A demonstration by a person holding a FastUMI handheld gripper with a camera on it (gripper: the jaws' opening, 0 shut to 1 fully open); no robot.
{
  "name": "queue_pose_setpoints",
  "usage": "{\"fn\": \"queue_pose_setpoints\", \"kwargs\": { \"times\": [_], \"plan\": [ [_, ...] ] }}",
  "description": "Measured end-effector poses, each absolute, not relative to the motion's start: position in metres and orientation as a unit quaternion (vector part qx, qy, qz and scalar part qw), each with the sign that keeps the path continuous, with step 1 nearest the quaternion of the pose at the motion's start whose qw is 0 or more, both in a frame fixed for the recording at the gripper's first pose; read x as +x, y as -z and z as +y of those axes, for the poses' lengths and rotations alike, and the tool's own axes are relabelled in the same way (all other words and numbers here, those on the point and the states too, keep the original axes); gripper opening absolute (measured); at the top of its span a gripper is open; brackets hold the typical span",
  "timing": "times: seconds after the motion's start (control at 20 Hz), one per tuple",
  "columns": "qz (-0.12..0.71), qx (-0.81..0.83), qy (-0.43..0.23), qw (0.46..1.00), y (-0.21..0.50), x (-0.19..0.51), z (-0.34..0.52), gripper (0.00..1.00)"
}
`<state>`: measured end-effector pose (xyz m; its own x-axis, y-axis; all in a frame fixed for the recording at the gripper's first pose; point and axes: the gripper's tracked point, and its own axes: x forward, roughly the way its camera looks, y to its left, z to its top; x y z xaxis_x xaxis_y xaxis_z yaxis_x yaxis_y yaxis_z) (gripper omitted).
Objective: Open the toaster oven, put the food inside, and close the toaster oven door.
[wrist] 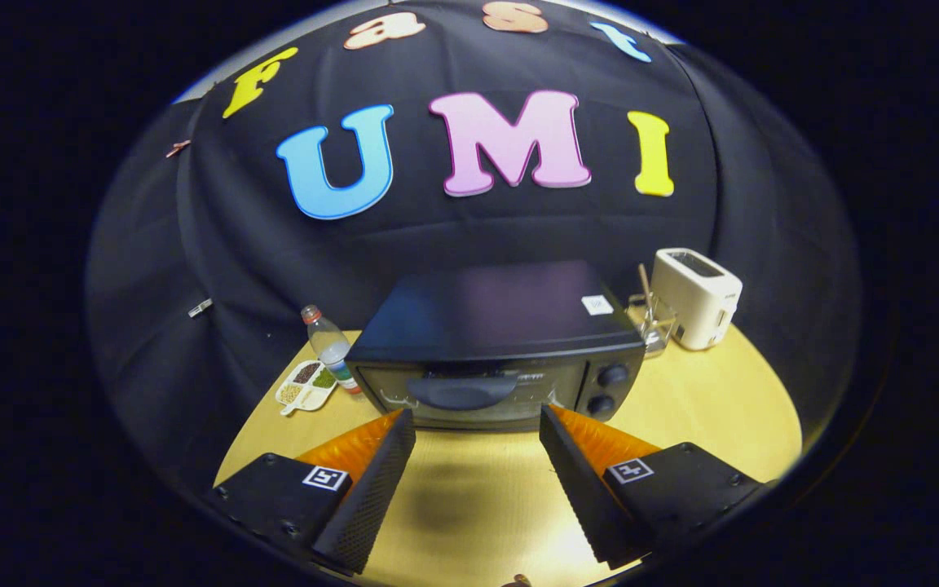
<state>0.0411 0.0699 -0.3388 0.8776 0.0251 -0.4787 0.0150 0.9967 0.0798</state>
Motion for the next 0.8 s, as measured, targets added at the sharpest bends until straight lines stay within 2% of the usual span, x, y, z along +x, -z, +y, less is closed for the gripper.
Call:
{"fn": "queue_pose_setpoints", "kwargs": {
  "times": [0.35,0.8],
  "plan": [
    [0.193,0.047,-0.009,0.98,0.267,0.026,0.029,0.99],
    [0.16,0.046,-0.061,0.984,0.196,0.024,-0.01,0.99]
  ]
}}
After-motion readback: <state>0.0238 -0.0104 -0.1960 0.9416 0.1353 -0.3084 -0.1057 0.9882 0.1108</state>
